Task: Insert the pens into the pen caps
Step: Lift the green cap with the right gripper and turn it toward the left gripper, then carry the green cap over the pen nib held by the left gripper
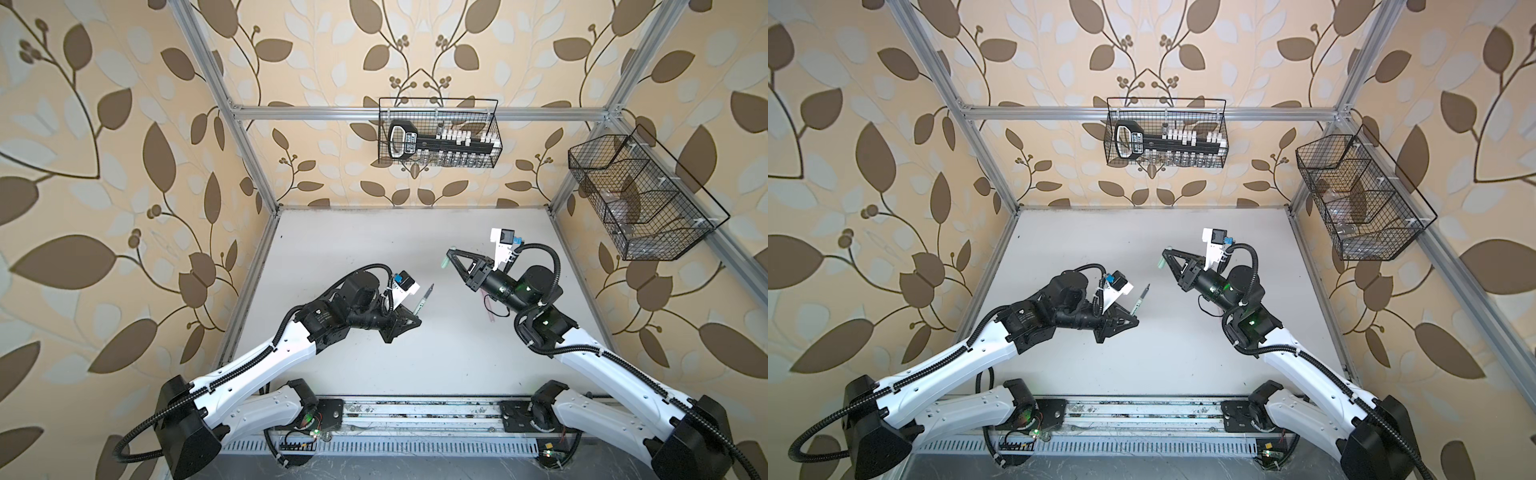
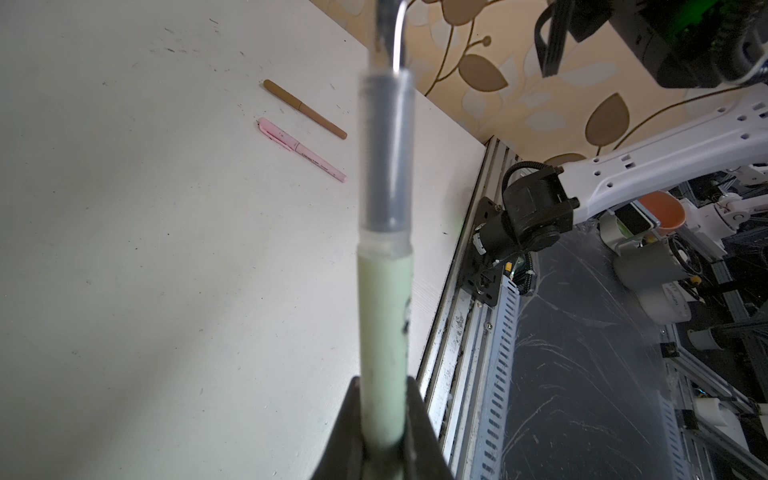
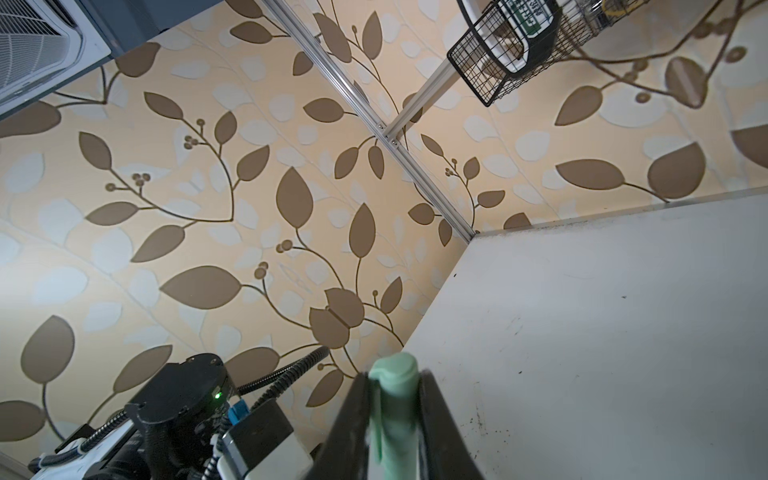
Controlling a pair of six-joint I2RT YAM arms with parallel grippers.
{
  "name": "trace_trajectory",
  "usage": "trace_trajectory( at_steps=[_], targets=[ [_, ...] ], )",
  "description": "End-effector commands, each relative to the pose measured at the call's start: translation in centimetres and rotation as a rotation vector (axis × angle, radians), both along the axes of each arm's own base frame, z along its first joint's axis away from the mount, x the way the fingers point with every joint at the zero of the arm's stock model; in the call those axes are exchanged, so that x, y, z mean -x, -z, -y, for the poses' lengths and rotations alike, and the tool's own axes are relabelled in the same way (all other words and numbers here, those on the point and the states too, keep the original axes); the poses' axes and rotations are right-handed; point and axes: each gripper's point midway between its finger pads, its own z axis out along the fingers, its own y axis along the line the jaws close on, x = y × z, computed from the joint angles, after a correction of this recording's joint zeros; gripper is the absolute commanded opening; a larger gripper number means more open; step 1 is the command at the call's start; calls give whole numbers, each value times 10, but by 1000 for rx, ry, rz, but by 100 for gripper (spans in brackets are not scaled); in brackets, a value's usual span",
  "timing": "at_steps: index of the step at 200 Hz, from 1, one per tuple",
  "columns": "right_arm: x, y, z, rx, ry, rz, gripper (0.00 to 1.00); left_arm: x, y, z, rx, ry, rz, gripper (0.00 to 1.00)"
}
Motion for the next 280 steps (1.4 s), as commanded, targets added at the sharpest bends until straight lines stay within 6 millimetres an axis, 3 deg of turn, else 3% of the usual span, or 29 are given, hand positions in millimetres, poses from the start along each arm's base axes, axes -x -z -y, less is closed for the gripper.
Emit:
trace_trajectory(
  at_steps=[1, 61, 97, 187, 280],
  targets=[
    [4, -8, -6, -35, -4, 21, 21, -1, -11, 5, 40, 19, 28, 0],
    [18, -5, -22, -11, -37, 43, 21, -7, -15, 2, 46, -26, 55, 0],
    [26, -13, -20, -18, -42, 86, 21, -9, -14, 0, 39, -40, 59, 0],
    [40, -9, -14, -42, -20, 117, 21, -12, -18, 1, 43, -45, 72, 0],
    [40, -3, -18, -37, -11, 127, 21, -12, -20, 3, 46, -36, 68, 0]
  ],
)
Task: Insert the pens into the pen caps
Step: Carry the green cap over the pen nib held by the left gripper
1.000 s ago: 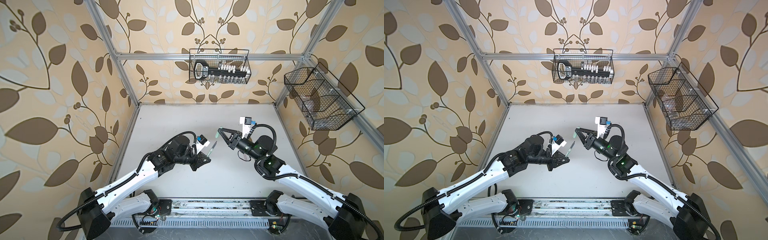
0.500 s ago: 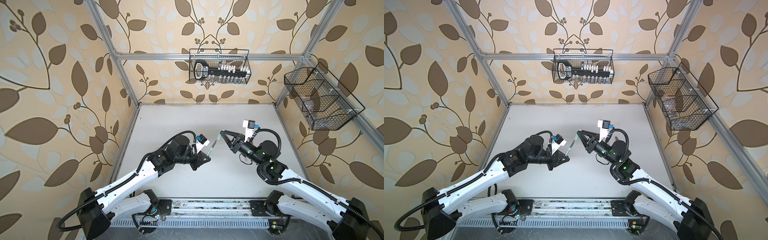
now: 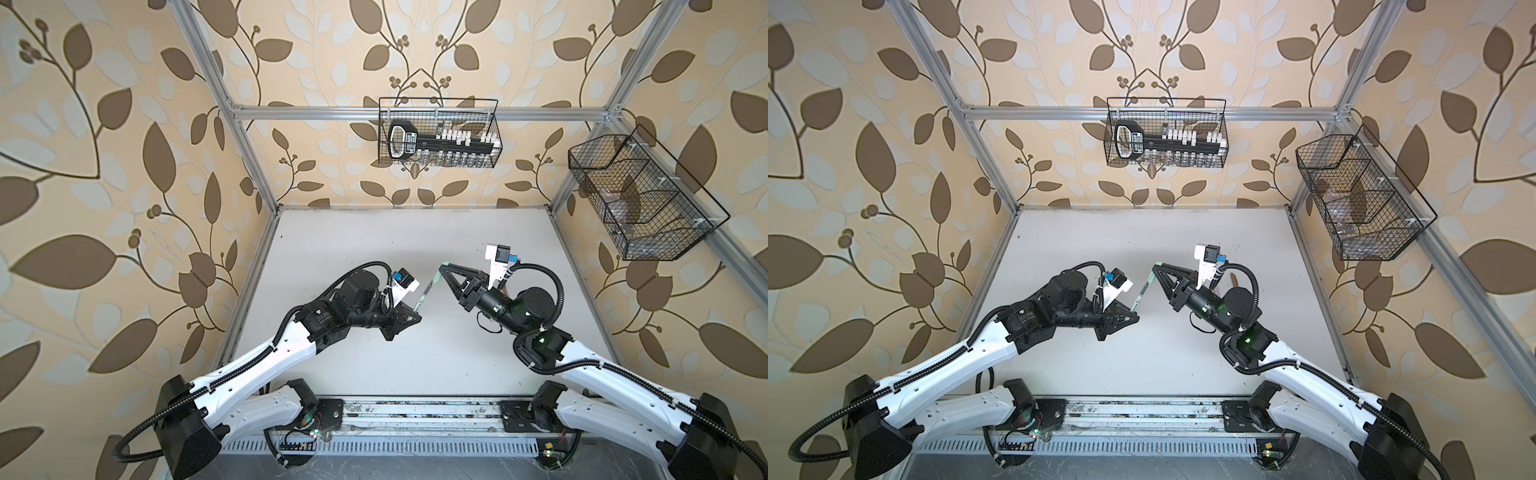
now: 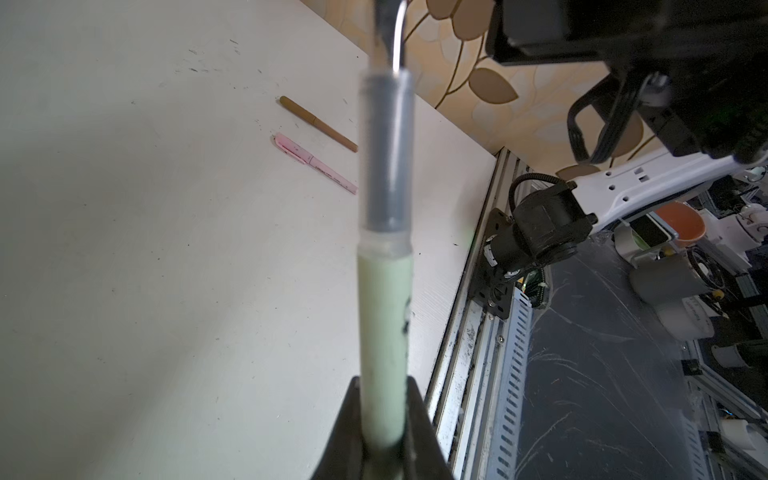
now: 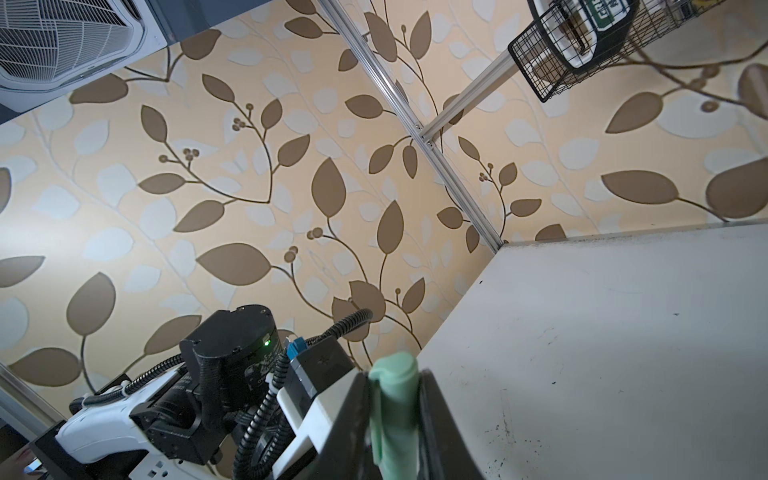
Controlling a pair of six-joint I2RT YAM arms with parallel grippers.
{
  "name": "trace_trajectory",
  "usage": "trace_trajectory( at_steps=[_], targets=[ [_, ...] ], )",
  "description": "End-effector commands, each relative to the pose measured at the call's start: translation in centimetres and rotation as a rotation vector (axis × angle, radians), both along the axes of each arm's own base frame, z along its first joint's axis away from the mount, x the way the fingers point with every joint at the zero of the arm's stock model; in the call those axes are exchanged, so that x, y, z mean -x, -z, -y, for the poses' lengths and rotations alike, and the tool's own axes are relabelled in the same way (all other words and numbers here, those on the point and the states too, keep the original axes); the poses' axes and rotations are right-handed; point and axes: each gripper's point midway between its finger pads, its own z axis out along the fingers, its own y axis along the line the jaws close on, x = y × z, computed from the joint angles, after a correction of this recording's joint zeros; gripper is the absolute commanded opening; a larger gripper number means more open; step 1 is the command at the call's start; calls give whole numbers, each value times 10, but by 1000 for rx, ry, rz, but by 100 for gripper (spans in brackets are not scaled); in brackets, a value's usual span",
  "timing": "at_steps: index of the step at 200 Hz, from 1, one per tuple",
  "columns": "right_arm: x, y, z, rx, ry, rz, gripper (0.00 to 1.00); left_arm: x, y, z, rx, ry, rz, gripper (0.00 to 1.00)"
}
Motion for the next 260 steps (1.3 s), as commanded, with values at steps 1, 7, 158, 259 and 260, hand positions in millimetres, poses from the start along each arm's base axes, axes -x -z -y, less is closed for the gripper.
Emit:
trace_trajectory(
  at_steps=[1, 7, 158, 259, 260],
  targets=[
    [1, -2, 1, -17, 12, 23, 21, -3, -17, 3, 41, -2, 39, 0],
    [0, -2, 1, -17, 14, 23, 20, -3, -17, 3, 42, 0, 39, 0],
    [-2, 13, -8, 15, 8, -7, 19, -5, -22, 1, 46, -11, 69, 0],
    [-9, -25, 8, 21, 64, 67, 17, -4, -23, 3, 61, 20, 114, 0],
    [-9, -26, 8, 21, 64, 68, 17, -3, -23, 3, 62, 22, 116, 0]
  ],
)
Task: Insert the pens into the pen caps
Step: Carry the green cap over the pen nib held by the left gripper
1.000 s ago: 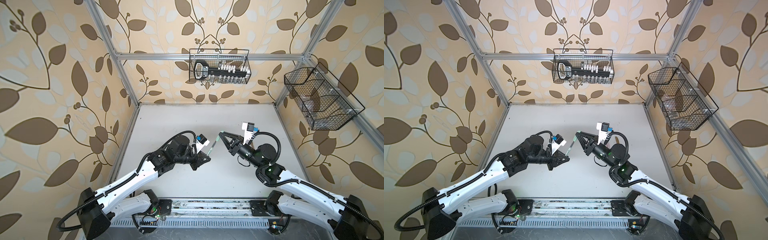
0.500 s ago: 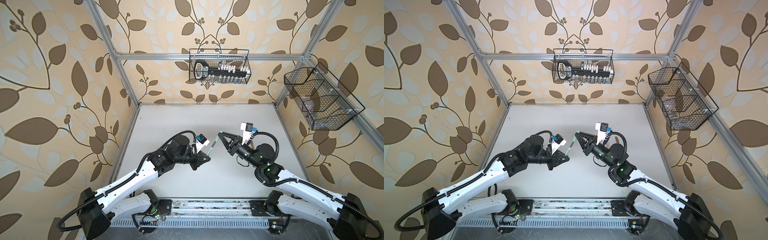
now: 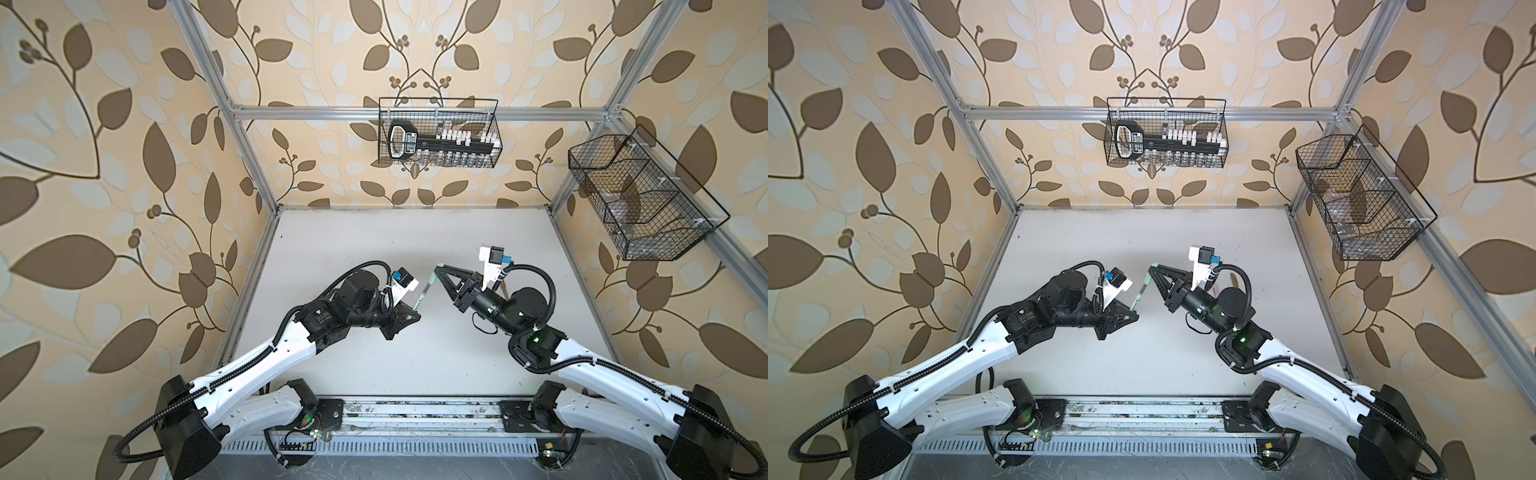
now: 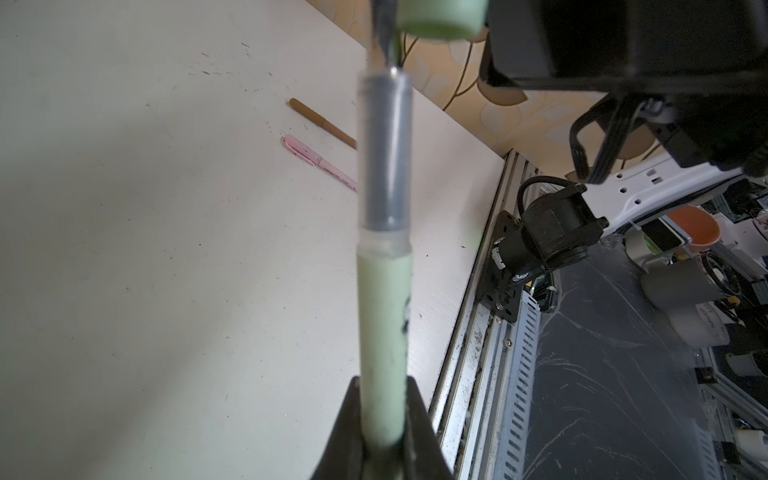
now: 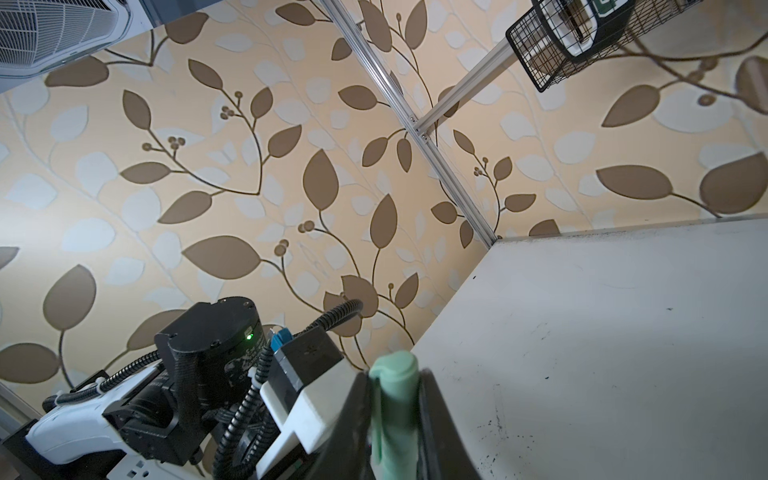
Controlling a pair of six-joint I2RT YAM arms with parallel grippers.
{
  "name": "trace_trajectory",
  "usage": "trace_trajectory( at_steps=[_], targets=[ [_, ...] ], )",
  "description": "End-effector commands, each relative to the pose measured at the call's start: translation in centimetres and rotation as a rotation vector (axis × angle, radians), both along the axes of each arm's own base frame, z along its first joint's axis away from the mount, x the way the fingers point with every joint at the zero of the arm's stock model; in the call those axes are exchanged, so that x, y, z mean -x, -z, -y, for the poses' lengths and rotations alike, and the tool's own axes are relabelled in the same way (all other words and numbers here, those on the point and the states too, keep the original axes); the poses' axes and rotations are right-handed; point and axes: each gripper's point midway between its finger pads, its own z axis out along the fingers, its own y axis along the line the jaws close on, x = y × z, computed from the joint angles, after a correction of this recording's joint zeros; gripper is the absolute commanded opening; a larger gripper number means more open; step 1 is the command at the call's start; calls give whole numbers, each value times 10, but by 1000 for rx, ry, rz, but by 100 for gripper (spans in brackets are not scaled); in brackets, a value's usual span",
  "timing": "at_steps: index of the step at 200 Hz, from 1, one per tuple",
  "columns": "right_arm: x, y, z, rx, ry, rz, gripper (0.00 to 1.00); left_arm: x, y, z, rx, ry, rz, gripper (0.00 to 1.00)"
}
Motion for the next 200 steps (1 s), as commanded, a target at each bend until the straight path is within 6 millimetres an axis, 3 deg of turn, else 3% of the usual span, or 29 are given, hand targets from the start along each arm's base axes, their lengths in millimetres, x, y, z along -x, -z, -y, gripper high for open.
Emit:
trace_trajectory(
  at_steps=[1, 36, 77, 149, 200],
  targets=[
    [-4, -35, 16, -20, 48, 69, 17, 0, -23, 5, 67, 44, 106, 0],
    [-2, -59, 40, 51, 113, 118, 17, 6, -26, 14, 78, 146, 173, 0],
    [8, -76, 46, 141, 126, 152, 17, 30, -59, 18, 262, 274, 337, 0],
    [29, -61, -8, 192, -23, 192, 17, 58, -74, 4, 367, 345, 434, 0],
    [38, -80, -11, 151, -33, 263, 17, 58, -71, 3, 361, 341, 414, 0]
  ],
)
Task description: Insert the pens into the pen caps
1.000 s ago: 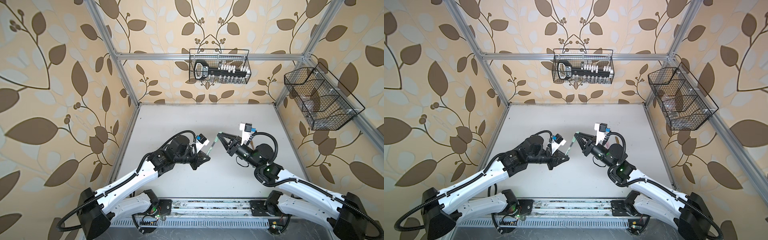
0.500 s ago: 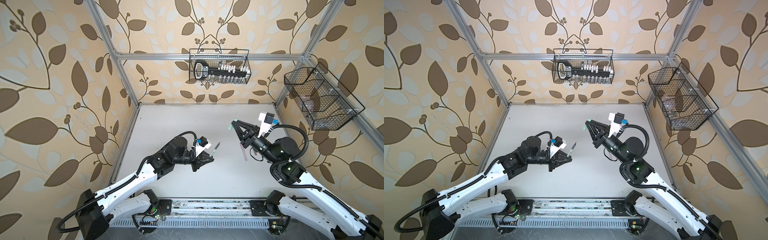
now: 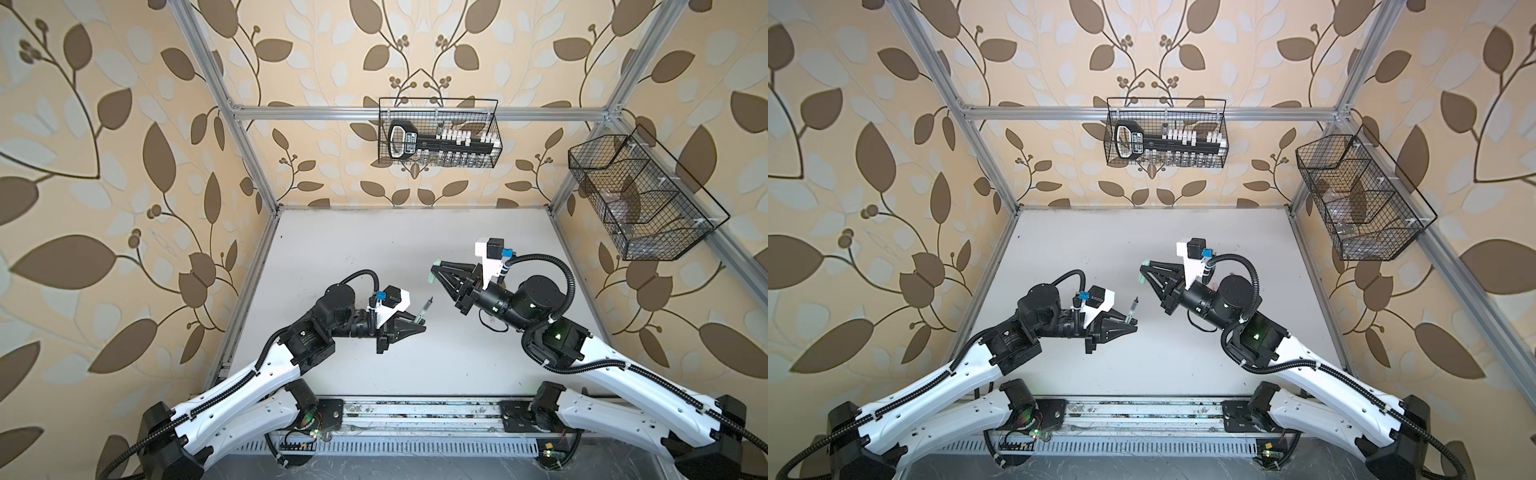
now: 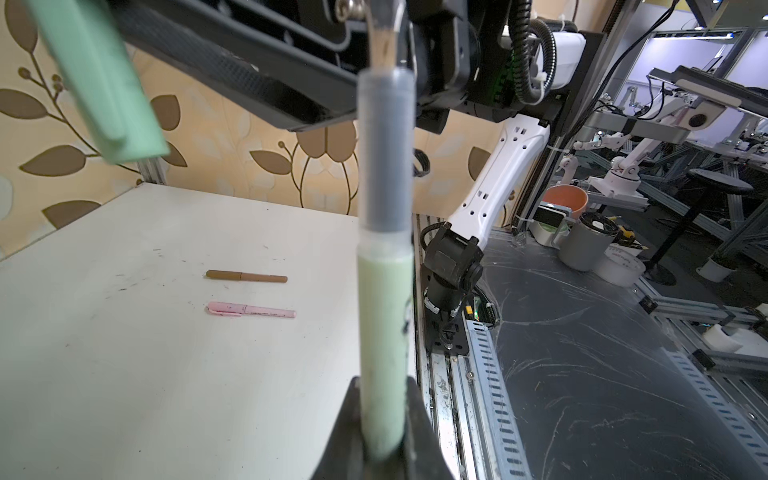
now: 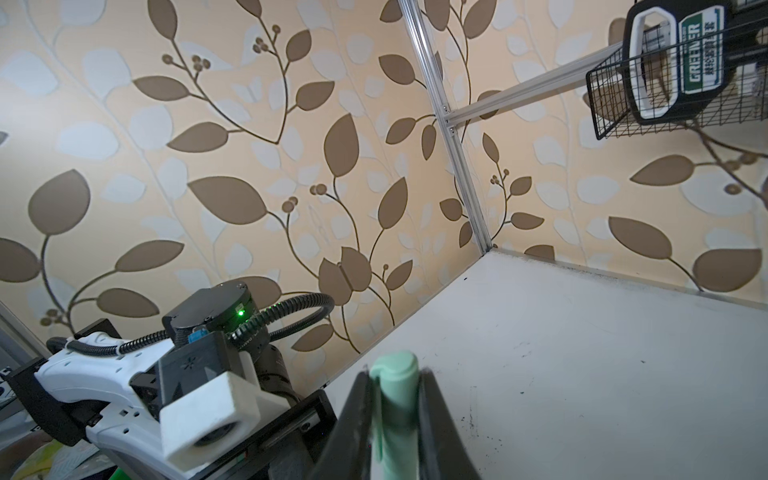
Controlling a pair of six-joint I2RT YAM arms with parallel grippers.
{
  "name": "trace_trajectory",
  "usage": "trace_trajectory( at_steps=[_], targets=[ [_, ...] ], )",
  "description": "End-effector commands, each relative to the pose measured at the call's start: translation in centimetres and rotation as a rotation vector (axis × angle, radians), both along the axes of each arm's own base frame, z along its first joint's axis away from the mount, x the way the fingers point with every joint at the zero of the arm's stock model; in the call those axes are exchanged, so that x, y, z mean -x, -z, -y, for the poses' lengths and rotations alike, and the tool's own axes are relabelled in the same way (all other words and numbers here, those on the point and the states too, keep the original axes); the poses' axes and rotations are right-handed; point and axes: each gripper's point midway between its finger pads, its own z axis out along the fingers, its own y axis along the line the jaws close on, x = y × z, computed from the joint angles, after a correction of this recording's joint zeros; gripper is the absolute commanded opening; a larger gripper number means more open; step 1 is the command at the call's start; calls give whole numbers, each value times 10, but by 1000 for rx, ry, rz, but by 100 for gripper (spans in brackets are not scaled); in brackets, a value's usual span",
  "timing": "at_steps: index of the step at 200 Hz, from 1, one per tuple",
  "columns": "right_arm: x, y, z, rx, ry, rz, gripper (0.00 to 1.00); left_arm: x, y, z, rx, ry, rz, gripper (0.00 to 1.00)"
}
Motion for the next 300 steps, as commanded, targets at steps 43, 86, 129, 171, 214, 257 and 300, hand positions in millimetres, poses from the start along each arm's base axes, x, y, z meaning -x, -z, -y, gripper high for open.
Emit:
trace_trajectory(
  at_steps=[43, 86, 129, 171, 214, 257, 300],
  targets=[
    [21, -48, 8, -69, -30, 143, 17, 1, -12, 0, 29, 10, 33, 0],
    [39, -55, 6, -85, -72, 181, 17, -2, -14, 0, 30, 0, 17, 0],
    [42, -51, 3, -76, -73, 189, 17, -5, -16, 1, 33, -5, 8, 0],
    [43, -38, 5, -76, -66, 163, 16, -9, -18, -1, 37, -23, -2, 0],
    [47, -30, 9, -78, -65, 146, 16, -14, -18, -1, 39, -34, -18, 0],
    [49, -28, 7, -103, -75, 152, 17, -14, -19, 1, 42, -24, -26, 0],
    [43, -20, 2, -85, -60, 146, 16, -13, -20, 1, 44, -22, -27, 0]
  ],
)
